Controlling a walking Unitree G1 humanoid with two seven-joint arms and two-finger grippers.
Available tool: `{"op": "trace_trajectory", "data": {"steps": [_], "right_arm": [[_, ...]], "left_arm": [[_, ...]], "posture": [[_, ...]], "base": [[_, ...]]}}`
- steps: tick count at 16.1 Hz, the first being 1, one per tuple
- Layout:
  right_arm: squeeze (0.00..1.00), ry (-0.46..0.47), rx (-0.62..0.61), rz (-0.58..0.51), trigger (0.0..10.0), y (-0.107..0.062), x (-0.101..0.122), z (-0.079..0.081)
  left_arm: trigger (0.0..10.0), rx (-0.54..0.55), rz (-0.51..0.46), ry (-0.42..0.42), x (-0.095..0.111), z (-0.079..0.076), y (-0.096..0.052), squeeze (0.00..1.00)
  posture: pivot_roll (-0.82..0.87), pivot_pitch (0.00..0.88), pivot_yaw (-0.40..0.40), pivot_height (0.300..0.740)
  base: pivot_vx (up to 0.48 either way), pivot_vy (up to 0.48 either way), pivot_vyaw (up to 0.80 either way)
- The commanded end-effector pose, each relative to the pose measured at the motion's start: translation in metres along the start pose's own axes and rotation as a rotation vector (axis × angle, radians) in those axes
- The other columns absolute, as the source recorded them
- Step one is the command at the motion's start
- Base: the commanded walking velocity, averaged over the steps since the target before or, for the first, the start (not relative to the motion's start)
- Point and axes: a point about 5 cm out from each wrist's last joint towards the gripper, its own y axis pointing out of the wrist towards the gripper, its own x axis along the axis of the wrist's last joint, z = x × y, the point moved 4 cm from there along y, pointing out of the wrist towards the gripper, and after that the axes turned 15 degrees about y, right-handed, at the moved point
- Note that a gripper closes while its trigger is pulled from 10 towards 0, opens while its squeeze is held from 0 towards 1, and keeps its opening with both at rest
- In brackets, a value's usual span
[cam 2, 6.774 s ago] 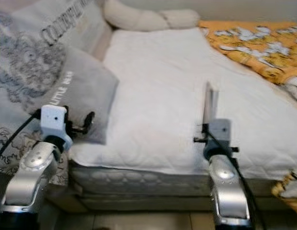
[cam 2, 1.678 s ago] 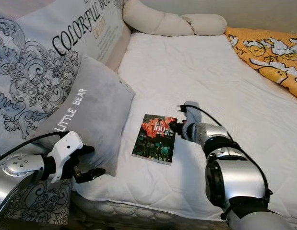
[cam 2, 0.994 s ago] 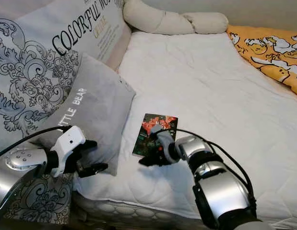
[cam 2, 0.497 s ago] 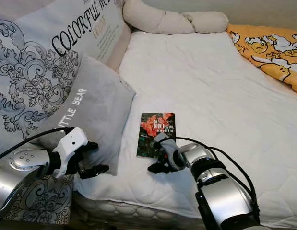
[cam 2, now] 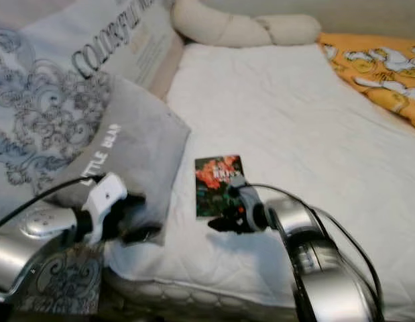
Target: Clean up the room
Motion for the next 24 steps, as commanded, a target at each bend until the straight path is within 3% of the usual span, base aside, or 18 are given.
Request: {"op": "trace_trajectory", "data": {"steps": [1,2,4,5,6,7,9,11,13,15,17,20,23,24], "right_arm": [[0.0,-0.015,0.016,-0.071,10.0,-0.006,0.014,0.008],[0.0,-0.047,-0.069,-0.305,10.0,-0.019,0.031,0.015],[0.0,-0.011,-0.208,-0.533,10.0,-0.036,0.044,0.015],[0.0,-0.02,-0.37,-0.615,10.0,-0.045,0.04,0.011],[0.0,-0.015,-0.428,-0.635,10.0,-0.049,0.037,0.011],[1.0,0.045,-0.602,-0.737,10.0,-0.068,0.028,0.007],[1.0,0.087,-0.659,-0.831,10.0,-0.08,0.024,0.006],[1.0,0.137,-0.765,-0.968,10.0,-0.106,0.01,0.007],[1.0,0.196,-0.883,-1.029,10.0,-0.125,0.0,0.004],[1.0,0.17,-0.938,-0.95,10.0,-0.125,-0.007,0.0],[1.0,0.032,-0.94,-0.949,10.0,-0.127,0.001,0.005],[1.0,0.005,-0.93,-0.941,10.0,-0.12,0.005,0.006],[1.0,0.056,-0.988,-0.819,10.0,-0.11,-0.001,-0.005],[1.0,0.01,-0.971,-0.84,10.0,-0.108,0.002,-0.002]], "left_arm": [[10.0,0.088,-0.015,0.011,0.004,0.013,-0.005,0.09],[10.0,0.204,-0.055,-0.009,0.008,0.021,-0.004,0.09],[10.0,0.328,-0.066,-0.041,0.007,0.027,-0.003,0.1],[10.0,0.397,-0.076,-0.056,0.007,0.028,-0.003,0.1],[10.0,0.419,-0.077,-0.059,0.007,0.028,-0.003,0.1],[10.0,0.505,-0.078,-0.09,0.004,0.03,-0.005,0.11],[10.0,0.557,-0.08,-0.104,0.003,0.033,-0.008,0.11],[10.0,0.651,-0.025,-0.099,-0.01,0.041,-0.016,0.1],[10.0,0.689,0.003,-0.102,-0.019,0.045,-0.021,0.1],[10.0,0.7,0.009,-0.102,-0.02,0.046,-0.019,0.1],[10.0,0.693,0.001,-0.092,-0.017,0.045,-0.013,0.1],[10.0,0.714,-0.009,-0.099,-0.015,0.047,-0.011,0.11],[10.0,0.759,0.001,-0.111,-0.019,0.051,-0.011,0.11],[10.0,0.762,0.002,-0.105,-0.019,0.051,-0.011,0.1]], "posture": [[-0.02,0.0,0.046,0.74],[-0.03,0.0,0.049,0.74],[-0.05,0.0,0.058,0.74],[-0.06,0.0,0.06,0.74],[-0.06,0.0,0.06,0.74],[-0.07,0.0,0.06,0.74],[-0.07,0.0,0.06,0.74],[-0.07,0.0,0.048,0.74],[-0.08,0.0,0.044,0.74],[-0.08,0.0,0.048,0.74],[-0.08,0.0,0.044,0.74],[-0.07,0.0,0.03,0.74],[-0.07,0.0,0.014,0.74],[-0.07,0.0,0.01,0.74]], "base": [[0.0,0.0,0.0],[0.0,0.0,0.0],[0.0,0.0,0.0],[0.0,0.0,0.0],[0.0,0.0,0.0],[0.0,-0.469,0.0],[0.0,-0.474,0.0],[0.0,-0.48,0.0],[0.0,-0.48,0.0],[0.0,-0.48,0.0],[0.0,-0.48,0.0],[0.0,-0.48,0.0],[0.0,-0.48,0.0],[0.0,-0.48,0.0]]}}
